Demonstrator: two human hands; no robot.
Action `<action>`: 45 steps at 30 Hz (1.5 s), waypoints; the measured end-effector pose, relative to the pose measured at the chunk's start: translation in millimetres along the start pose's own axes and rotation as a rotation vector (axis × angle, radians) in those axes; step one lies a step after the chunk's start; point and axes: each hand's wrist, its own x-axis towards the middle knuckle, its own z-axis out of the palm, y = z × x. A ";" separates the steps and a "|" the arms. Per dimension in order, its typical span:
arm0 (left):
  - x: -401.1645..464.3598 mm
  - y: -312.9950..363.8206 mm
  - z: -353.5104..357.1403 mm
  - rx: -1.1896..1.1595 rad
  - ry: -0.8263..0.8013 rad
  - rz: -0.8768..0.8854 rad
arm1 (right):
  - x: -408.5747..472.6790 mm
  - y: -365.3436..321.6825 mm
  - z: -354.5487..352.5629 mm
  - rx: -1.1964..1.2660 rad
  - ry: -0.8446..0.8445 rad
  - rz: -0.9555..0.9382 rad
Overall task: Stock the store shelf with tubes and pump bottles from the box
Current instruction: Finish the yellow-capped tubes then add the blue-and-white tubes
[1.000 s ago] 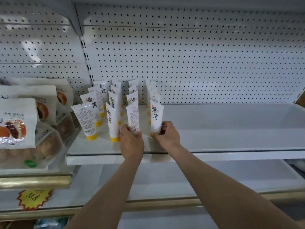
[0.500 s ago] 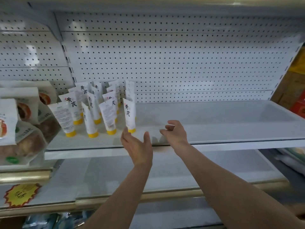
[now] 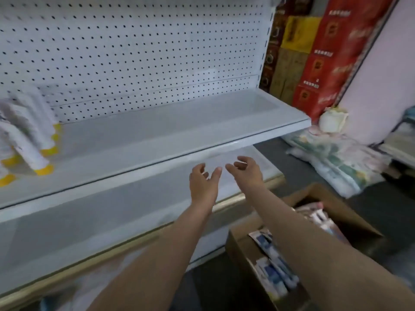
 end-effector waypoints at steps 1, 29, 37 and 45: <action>-6.4 -8.7 18.4 0.033 -0.044 -0.019 | 2.1 19.2 -16.6 0.006 0.024 0.044; -8.1 -260.0 242.3 0.813 -0.811 -0.606 | 14.5 357.4 -124.2 0.031 0.218 1.160; -7.7 -305.6 253.9 0.737 -0.661 -0.772 | 32.7 398.9 -121.1 -0.128 0.032 1.130; -21.7 -331.2 241.1 0.751 -0.487 -0.855 | 33.6 429.1 -111.3 -0.187 -0.153 1.083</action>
